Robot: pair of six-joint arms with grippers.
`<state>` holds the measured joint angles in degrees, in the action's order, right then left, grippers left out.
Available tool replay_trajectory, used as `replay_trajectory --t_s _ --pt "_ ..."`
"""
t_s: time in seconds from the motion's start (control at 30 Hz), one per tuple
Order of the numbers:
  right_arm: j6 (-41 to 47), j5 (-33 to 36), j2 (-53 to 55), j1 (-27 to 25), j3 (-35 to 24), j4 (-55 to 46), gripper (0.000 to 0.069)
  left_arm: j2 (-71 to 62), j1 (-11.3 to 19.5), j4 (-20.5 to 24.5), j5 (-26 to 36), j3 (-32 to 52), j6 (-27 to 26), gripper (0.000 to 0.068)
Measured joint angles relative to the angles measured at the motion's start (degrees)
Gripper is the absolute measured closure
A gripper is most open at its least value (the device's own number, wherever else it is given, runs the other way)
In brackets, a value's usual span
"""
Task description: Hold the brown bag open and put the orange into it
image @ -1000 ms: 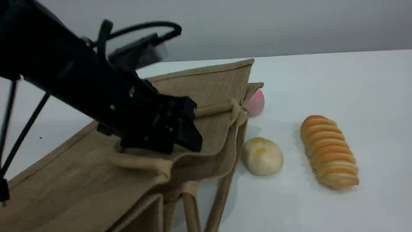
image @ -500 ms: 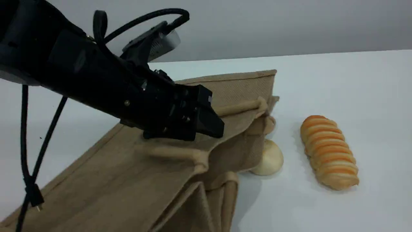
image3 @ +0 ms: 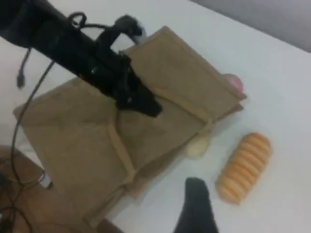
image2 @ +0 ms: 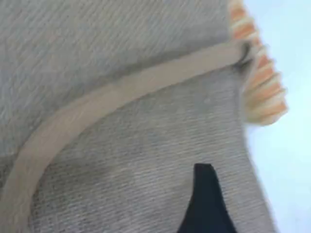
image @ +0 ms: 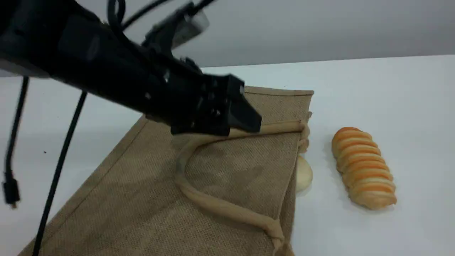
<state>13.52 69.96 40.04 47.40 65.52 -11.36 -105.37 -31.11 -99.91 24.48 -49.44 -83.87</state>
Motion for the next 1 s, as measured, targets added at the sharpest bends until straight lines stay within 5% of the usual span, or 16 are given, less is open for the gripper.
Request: replay_trajectory --t_s 0.33,0.43,0.67,1.0 --pt "-1.45 0.00 0.00 0.00 0.00 -2.01 0.0232 12.05 0.00 0.17 0.93 0.00 0.67 0.0229" --pt "-1.73 0.00 -0.06 0.00 0.00 -2.01 0.0232 17.70 0.00 4.23 -0.89 0.77 4.70 0.0229" --pt "-2.13 0.00 -0.06 0.00 0.00 -1.51 0.0232 32.87 0.00 23.30 1.02 2.59 22.50 0.0229" --pt "-2.13 0.04 -6.97 0.00 0.00 4.89 0.0232 55.53 0.00 62.14 17.59 2.59 60.24 0.0229"
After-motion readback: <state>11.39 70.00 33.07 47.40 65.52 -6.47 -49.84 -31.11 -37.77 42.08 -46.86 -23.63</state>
